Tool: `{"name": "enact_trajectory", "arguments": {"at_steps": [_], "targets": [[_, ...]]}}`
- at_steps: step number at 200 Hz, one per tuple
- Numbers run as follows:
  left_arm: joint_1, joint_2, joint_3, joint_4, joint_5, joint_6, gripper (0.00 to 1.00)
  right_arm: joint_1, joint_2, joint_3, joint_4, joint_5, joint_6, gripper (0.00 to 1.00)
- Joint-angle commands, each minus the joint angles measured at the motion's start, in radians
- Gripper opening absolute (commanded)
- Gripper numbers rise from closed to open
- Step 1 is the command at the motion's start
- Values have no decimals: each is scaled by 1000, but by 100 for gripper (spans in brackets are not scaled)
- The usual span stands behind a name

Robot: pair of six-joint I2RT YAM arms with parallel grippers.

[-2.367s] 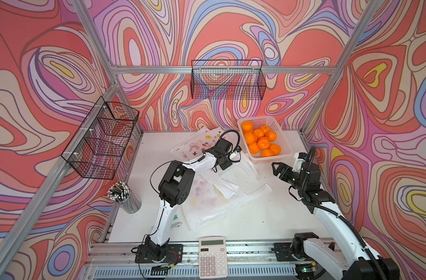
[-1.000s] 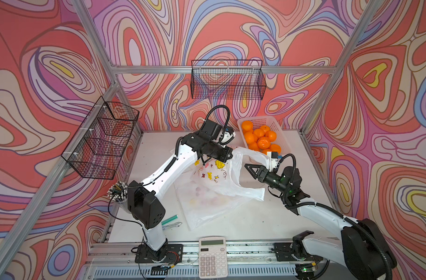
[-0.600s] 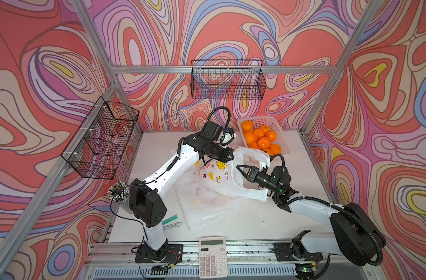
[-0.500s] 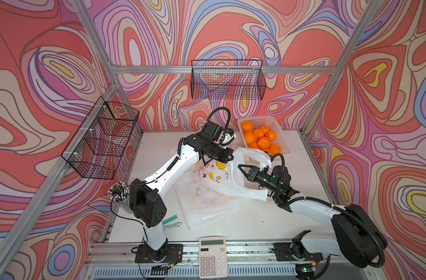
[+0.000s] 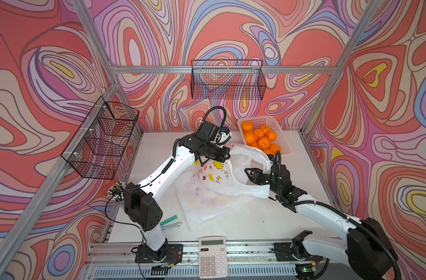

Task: Place the oranges into plastic bags & tie knots
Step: Open the plastic bag from the plastic bag, then move the basket to the center of the board.

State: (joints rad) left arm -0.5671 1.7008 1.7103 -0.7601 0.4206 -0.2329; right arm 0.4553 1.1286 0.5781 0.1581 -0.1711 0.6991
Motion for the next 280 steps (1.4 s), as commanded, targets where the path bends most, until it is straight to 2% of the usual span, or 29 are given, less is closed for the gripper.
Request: {"name": "enact_trajectory", "arguments": {"at_steps": [1, 18, 35, 53, 71, 106, 126, 169, 186, 203, 226, 244, 251, 280], "targets": [[40, -69, -50, 64, 30, -179, 0, -24, -107, 51, -195, 45, -114, 63], [42, -96, -66, 88, 0, -266, 0, -63, -161, 72, -306, 48, -156, 80], [42, -113, -60, 78, -75, -359, 0, -135, -176, 87, -363, 27, -166, 88], [42, -118, -30, 36, -144, -441, 0, -242, -145, 95, -344, -44, -127, 94], [42, -105, 20, -34, -189, -504, 0, -302, -57, 122, -301, -56, -48, 96], [45, -82, 43, -62, -217, -587, 6, -311, 227, 330, -393, 146, 104, 98], [46, -67, 38, -41, -187, -613, 6, -315, 386, 451, -429, 180, 169, 96], [46, -58, 35, -30, -194, -616, 6, -328, 532, 510, -365, 215, 314, 93], [46, -61, 33, -30, -201, -610, 6, -334, 568, 517, -359, 231, 354, 78], [47, -64, 28, -26, -192, -604, 6, -344, 600, 525, -348, 227, 366, 72], [46, -66, 23, -23, -187, -588, 5, -367, 607, 534, -372, 229, 343, 40], [47, -70, 20, -26, -199, -575, 5, -385, 566, 513, -387, 241, 315, 24], [47, -73, 19, -25, -205, -571, 5, -392, 544, 501, -396, 247, 303, 20], [47, -79, 12, -26, -222, -558, 5, -423, 424, 422, -442, 279, 250, 18]]}}
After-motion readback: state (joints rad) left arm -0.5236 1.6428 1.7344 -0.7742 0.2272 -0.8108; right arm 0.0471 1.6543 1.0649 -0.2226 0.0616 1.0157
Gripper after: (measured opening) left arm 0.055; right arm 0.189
